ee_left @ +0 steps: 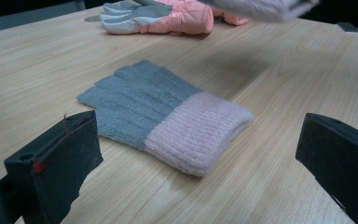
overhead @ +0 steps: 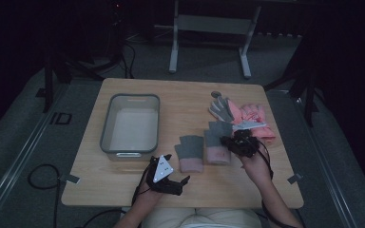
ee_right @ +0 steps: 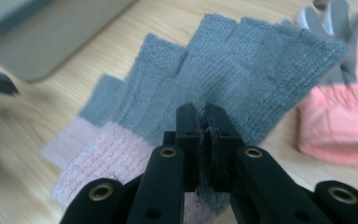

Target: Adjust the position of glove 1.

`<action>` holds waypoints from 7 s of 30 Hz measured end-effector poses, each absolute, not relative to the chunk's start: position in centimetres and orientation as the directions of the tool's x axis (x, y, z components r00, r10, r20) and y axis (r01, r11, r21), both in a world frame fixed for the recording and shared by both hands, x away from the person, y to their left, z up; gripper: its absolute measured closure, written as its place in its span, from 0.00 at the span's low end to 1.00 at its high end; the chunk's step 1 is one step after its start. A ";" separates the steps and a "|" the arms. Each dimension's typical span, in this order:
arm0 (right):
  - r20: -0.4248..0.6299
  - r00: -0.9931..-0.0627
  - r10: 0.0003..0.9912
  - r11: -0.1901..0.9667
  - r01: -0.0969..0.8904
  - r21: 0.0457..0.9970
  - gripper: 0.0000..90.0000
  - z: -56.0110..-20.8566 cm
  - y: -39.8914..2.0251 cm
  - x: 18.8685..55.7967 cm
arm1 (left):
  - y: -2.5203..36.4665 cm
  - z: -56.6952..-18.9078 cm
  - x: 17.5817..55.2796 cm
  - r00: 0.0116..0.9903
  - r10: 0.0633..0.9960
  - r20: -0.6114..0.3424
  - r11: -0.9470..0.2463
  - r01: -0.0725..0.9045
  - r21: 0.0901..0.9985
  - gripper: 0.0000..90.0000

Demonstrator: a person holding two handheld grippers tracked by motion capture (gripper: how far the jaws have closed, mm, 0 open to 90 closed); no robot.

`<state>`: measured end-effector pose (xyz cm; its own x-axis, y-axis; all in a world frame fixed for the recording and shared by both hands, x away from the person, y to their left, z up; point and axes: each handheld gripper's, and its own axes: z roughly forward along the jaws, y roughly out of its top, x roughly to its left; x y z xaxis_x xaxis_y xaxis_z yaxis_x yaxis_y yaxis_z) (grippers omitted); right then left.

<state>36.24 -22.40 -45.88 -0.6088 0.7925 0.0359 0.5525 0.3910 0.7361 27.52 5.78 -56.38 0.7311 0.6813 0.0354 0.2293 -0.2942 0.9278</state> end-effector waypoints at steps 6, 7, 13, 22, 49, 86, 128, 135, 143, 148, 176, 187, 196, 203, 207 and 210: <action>0.044 -0.636 0.770 0.409 0.545 0.732 0.95 -46.3 -19.7 36.6 | 5.7 -56.4 27.5 0.731 0.681 0.043 -0.301 0.226 0.926 0.00; 0.051 -0.640 0.767 0.407 0.547 0.732 0.95 -46.4 -19.3 36.7 | 5.7 -56.4 27.5 0.731 0.681 0.043 -0.301 0.226 0.926 0.00; 0.079 -0.660 0.747 0.418 0.559 0.717 0.95 -47.8 -16.5 36.8 | 5.6 -56.4 27.3 0.728 0.683 0.054 -0.304 0.216 0.928 0.00; 0.083 -0.683 0.725 0.467 0.577 0.670 0.95 -49.8 -14.4 37.4 | 5.6 -56.4 27.3 0.733 0.678 0.055 -0.306 0.214 0.928 0.00; 0.128 -0.662 0.738 0.434 0.611 0.662 0.60 -51.8 -15.1 37.7 | 4.6 -56.2 27.1 0.719 0.688 0.101 -0.370 0.227 0.901 0.00; 0.160 -0.630 0.760 0.437 0.677 0.592 0.35 -53.9 -16.2 44.3 | 0.5 -55.8 30.7 0.843 0.355 0.405 -0.768 0.016 0.640 0.49; 0.279 -0.666 0.692 0.311 0.624 0.717 0.83 -44.3 -14.9 42.6 | 3.2 -44.9 33.3 0.888 0.299 0.349 -0.789 0.025 0.614 0.79; 0.256 -0.681 0.686 0.319 0.598 0.736 0.83 -42.4 -13.3 43.1 | 5.2 -43.0 34.0 0.885 0.303 0.353 -0.780 0.018 0.626 0.78; 0.251 -0.692 0.676 0.327 0.588 0.740 0.83 -41.3 -11.2 43.8 | 6.7 -41.9 34.4 0.871 0.295 0.391 -0.810 0.011 0.587 0.78; 0.255 -0.703 0.664 0.332 0.583 0.742 0.83 -41.0 -9.1 44.2 | 8.4 -41.6 34.6 0.872 0.293 0.393 -0.818 0.016 0.574 0.78; 0.235 -0.777 0.584 0.405 0.530 0.746 0.83 -41.4 2.9 45.6 | 18.8 -41.8 35.6 0.863 0.281 0.419 -0.888 0.069 0.455 0.78; 0.232 -0.745 0.626 0.420 0.572 0.704 0.83 -44.1 4.3 47.7 | 19.8 -44.9 38.4 0.892 0.271 0.362 -0.891 0.090 0.445 0.78; 0.242 -0.716 0.654 0.440 0.621 0.649 0.83 -47.4 4.7 48.8 | 19.6 -47.7 39.8 0.918 0.240 0.314 -0.914 0.104 0.393 0.78; 0.232 -0.718 0.657 0.476 0.633 0.610 0.82 -48.6 5.1 49.2 | 18.9 -48.9 40.6 0.937 0.216 0.274 -0.928 0.110 0.356 0.78; 0.209 -0.719 0.663 0.497 0.632 0.595 0.79 -48.6 5.5 49.2 | 18.5 -49.2 41.2 0.946 0.201 0.255 -0.939 0.112 0.324 0.78; 0.214 -0.716 0.664 0.496 0.637 0.590 0.72 -48.5 5.5 49.2 | 18.3 -49.6 41.6 0.951 0.194 0.241 -0.944 0.115 0.309 0.78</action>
